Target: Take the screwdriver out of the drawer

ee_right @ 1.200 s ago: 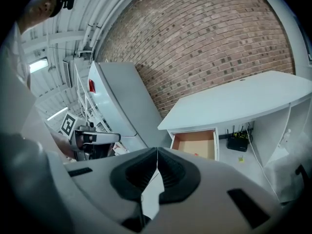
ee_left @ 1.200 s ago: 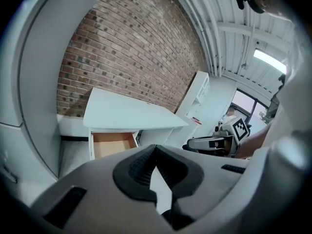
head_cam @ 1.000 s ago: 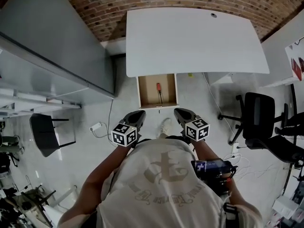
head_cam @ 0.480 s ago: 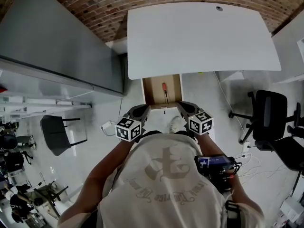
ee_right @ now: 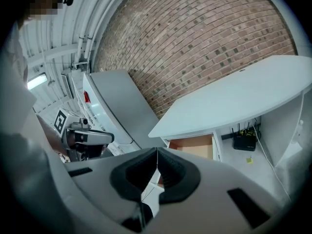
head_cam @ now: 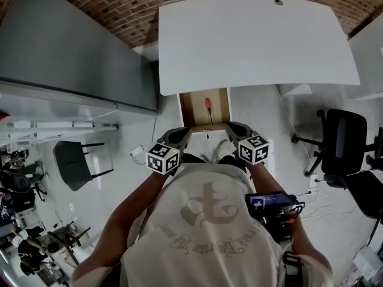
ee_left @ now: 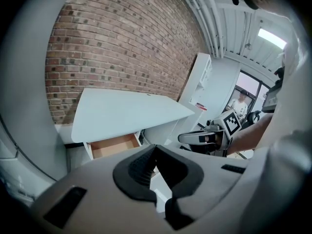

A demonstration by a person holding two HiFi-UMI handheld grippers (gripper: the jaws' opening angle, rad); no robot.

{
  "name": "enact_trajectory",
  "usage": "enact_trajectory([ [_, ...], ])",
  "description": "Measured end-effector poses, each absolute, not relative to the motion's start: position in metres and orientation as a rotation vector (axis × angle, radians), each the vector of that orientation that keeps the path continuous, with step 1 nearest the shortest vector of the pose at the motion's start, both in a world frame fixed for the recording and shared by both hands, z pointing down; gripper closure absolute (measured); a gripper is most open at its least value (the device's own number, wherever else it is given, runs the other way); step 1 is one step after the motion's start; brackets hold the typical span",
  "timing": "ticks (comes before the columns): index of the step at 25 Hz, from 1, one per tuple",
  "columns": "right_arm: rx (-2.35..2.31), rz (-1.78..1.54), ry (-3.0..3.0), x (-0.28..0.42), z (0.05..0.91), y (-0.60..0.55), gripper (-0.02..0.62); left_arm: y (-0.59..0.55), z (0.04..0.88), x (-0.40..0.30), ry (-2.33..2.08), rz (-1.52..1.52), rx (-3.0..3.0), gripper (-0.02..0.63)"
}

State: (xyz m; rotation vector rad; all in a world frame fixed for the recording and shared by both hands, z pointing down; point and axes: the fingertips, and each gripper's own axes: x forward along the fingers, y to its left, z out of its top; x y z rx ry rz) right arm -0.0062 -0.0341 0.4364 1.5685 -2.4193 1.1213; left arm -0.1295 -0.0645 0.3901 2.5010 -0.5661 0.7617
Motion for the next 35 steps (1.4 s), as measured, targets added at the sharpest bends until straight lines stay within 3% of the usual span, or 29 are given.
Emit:
enact_trajectory([
  [35,1.819,1.287,-2.225,0.021,0.481,-0.038,0.572,-0.086,0.452,-0.095,-0.348,0.99,2.454,0.585],
])
